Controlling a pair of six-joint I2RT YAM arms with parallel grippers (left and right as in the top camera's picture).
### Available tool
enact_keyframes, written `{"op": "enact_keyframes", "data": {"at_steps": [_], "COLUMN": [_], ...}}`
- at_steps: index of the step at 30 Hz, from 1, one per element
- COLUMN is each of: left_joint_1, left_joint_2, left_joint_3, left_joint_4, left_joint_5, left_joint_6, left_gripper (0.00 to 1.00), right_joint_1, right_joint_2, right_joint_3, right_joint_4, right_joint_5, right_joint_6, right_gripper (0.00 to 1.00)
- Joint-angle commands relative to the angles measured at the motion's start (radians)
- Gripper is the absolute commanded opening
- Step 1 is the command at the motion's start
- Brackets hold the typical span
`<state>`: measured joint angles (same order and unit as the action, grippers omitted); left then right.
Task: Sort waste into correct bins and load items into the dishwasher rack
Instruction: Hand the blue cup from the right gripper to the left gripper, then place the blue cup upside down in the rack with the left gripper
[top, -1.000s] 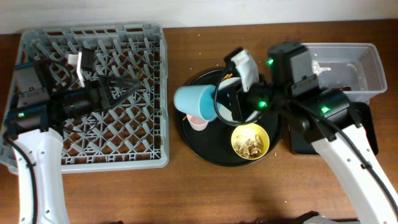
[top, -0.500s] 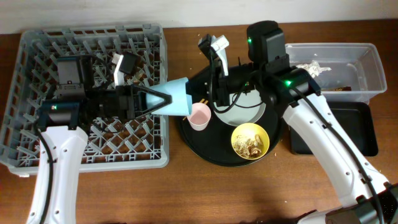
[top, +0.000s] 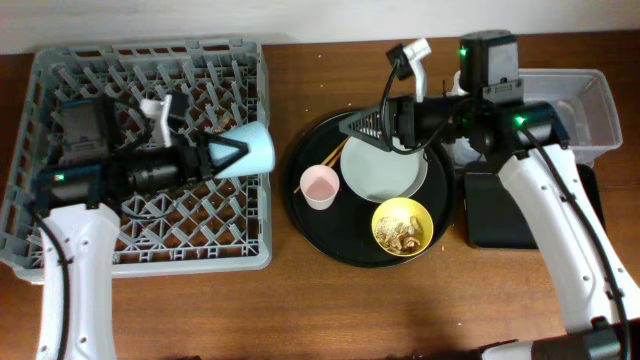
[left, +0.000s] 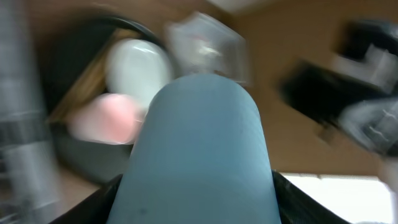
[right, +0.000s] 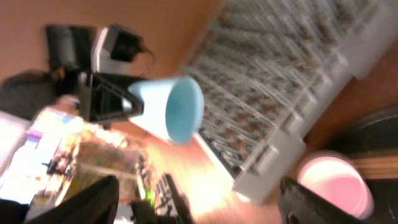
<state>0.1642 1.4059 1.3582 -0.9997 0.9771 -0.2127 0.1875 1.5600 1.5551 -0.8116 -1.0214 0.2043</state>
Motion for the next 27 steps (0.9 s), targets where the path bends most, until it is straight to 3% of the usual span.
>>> {"op": "enact_keyframes", "data": {"at_steps": [1,6,9,18,19,21,24,27], "left_joint_1": [0.099,0.192,0.206,0.205,0.205,0.205,0.205,0.206], "left_joint_2": [-0.042,-0.037,-0.017,0.186,0.206,0.232,0.247,0.245], "left_joint_3": [0.029,0.028,0.025,0.023,0.023,0.023,0.024,0.037], "left_joint_4": [-0.102,-0.21,-0.197,-0.091,-0.075,-0.057,-0.052,-0.067], "left_joint_5": [-0.568,-0.993,-1.103,-1.097,-1.097,-1.096,-1.014,-0.913], "left_joint_6": [-0.08,-0.252,-0.337,-0.337,-0.337,-0.337,-0.336,-0.336], "left_gripper": [0.53,0.53,0.53,0.55,0.6,0.62,0.93,0.96], "right_joint_1": [0.055,0.149,0.167,0.167,0.167,0.167,0.167,0.167], "right_joint_2": [-0.027,-0.027,-0.027,-0.027,-0.027,-0.027,-0.026,0.0], "right_joint_3": [-0.001,-0.001,-0.001,-0.001,-0.001,-0.001,-0.002,-0.003], "right_joint_4": [-0.172,-0.244,-0.245,-0.28,-0.285,-0.293,-0.298,-0.273], "right_joint_5": [0.354,0.573,0.575,0.574,0.575,0.574,0.575,0.589], "right_joint_6": [-0.123,-0.127,-0.126,-0.127,-0.127,-0.127,-0.126,-0.126], "right_gripper": [0.83,0.88,0.88,0.88,0.89,0.89,0.88,0.88]}}
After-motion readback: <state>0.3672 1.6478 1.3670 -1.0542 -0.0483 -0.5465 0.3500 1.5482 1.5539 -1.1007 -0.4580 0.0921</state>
